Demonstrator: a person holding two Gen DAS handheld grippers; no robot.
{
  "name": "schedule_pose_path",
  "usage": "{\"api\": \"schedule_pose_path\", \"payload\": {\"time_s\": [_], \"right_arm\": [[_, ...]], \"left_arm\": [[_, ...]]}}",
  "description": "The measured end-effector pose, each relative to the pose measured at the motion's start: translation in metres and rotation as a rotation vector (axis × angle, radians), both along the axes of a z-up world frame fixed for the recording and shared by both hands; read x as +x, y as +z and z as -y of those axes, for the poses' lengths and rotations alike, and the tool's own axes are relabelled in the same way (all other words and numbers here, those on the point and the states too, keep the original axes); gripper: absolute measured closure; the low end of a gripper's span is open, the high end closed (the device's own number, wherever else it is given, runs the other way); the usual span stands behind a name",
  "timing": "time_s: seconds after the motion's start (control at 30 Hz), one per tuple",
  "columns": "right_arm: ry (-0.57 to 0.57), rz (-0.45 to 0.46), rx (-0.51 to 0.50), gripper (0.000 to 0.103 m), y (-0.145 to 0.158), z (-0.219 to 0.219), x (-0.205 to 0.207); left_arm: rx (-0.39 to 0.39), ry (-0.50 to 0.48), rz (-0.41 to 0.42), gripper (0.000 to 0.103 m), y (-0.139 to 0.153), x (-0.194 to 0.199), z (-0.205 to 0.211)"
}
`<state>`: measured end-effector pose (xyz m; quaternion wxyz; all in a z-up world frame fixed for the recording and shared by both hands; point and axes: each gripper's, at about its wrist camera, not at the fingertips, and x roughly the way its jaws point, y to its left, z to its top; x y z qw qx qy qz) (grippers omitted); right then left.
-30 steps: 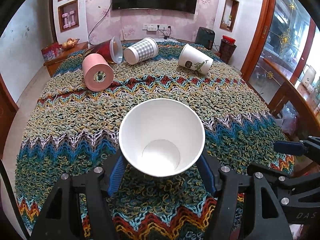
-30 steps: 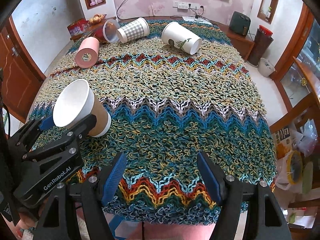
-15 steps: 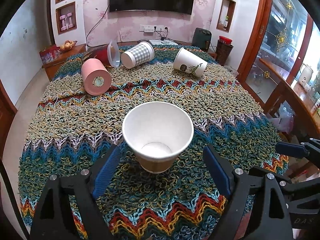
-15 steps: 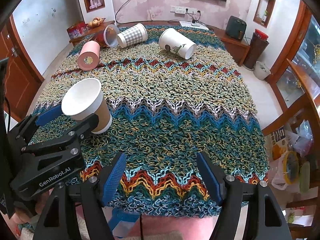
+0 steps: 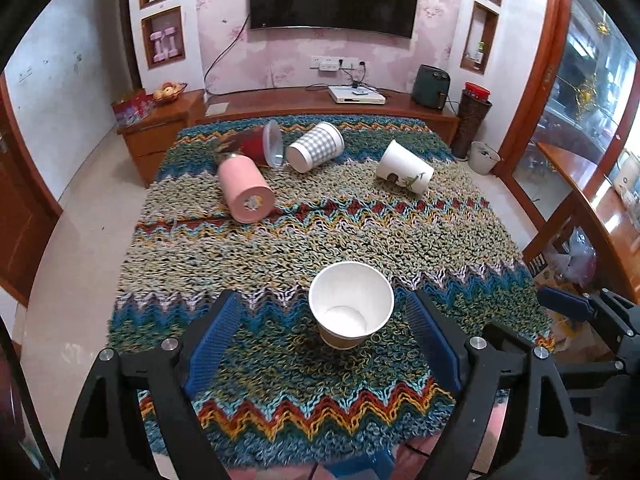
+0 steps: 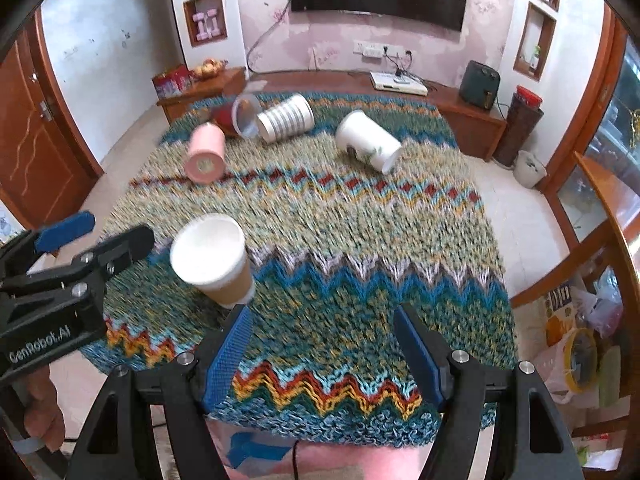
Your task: Flip cup upright
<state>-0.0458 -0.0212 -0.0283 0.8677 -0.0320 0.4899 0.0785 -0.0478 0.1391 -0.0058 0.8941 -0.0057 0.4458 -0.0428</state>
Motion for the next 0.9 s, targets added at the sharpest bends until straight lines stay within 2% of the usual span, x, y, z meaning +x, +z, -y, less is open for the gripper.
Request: {"api": "schedule_pose_path", "payload": {"time_s": [0.13, 0.3, 0.47, 0.73, 0.9], "right_arm": [[0.01, 0.013, 0.047, 0.029, 0.027, -0.003, 0.004], [0.023, 0.066, 0.069, 0.029, 0.062, -0.009, 0.003], [0.024, 0.105, 0.087, 0.029, 0.088, -0.012, 0.001], [0.014, 0.158, 0.085, 0.027, 0.109, -0.016, -0.004], [0.008, 0.179, 0.075, 0.026, 0.117, -0.019, -0.007]], "left_arm": [[0.052, 0.034, -0.006, 0.016, 0.023, -0.006, -0.002], [0.026, 0.061, -0.014, 0.016, 0.043, -0.009, -0.008], [0.038, 0.094, -0.001, 0.016, 0.059, -0.012, -0.01], [0.048, 0.121, 0.033, 0.016, 0.08, -0.018, -0.013], [0.028, 0.131, 0.047, 0.016, 0.088, -0.019, -0.016]]}}
